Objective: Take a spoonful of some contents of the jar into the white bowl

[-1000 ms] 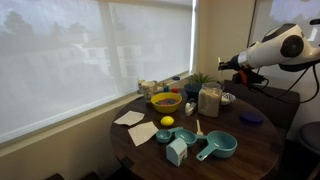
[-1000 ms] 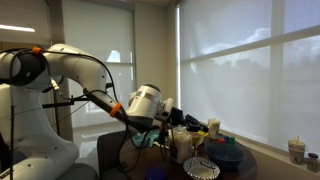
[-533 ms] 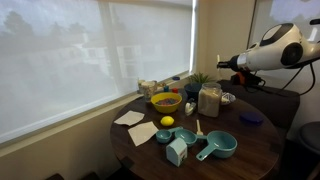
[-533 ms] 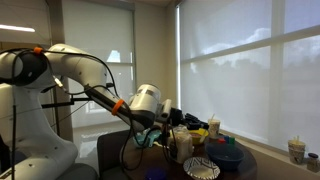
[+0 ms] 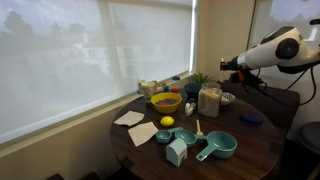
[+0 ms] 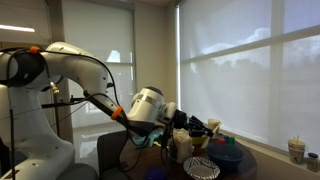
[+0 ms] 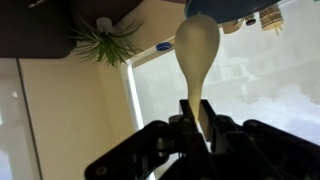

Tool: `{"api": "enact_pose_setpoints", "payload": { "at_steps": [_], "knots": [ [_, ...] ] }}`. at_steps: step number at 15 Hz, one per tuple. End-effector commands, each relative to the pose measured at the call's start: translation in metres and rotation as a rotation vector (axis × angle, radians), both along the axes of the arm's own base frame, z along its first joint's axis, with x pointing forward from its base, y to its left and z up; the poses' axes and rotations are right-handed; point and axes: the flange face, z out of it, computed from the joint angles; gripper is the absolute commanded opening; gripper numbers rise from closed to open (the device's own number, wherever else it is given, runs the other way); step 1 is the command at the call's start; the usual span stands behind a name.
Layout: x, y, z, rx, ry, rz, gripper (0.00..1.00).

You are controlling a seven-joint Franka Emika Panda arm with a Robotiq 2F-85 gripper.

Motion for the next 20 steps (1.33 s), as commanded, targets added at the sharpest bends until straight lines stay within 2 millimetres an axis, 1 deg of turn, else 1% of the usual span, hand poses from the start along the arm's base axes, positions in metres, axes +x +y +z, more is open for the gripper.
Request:
{"api": "enact_pose_setpoints", "payload": {
  "at_steps": [1,3,5,10,13,20],
  "knots": [
    [0.001,-0.017,-0.001,0.135,0.056,-0.074,0.03],
    [0.001,-0.023,-0.006,0.201,0.096,-0.115,0.03],
    [0.001,-0.023,-0.007,0.259,0.13,-0.147,0.03],
    [0.007,-0.013,0.01,0.38,0.194,-0.198,0.03],
    [0.006,-0.008,0.018,0.425,0.255,-0.197,0.03],
    [-0.007,0.01,0.035,0.529,0.417,-0.182,0.03]
  ]
}}
